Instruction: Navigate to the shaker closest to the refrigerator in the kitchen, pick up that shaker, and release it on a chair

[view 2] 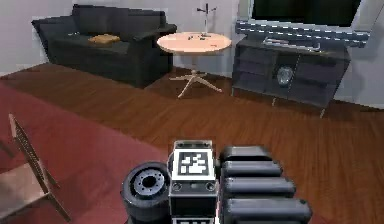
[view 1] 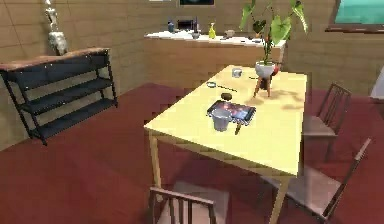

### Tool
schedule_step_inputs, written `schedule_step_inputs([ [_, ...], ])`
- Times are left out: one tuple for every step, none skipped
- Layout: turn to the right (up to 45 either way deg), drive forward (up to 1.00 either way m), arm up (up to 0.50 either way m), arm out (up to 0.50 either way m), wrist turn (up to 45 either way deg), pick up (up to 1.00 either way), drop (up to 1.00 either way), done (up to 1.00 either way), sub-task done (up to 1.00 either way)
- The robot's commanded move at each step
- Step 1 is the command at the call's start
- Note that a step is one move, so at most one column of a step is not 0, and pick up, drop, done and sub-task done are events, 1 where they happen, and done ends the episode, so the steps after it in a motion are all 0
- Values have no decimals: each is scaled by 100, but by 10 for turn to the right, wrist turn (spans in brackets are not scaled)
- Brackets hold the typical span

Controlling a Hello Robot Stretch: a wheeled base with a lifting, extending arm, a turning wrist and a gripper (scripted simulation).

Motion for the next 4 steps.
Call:
schedule_step_inputs([
  [-450,0,0,0,0,0,0,0,0],
  [-450,0,0,0,0,0,0,0,0],
  [-90,0,0,0,0,0,0,0,0],
  [0,0,0,48,0,0,0,0,0],
])
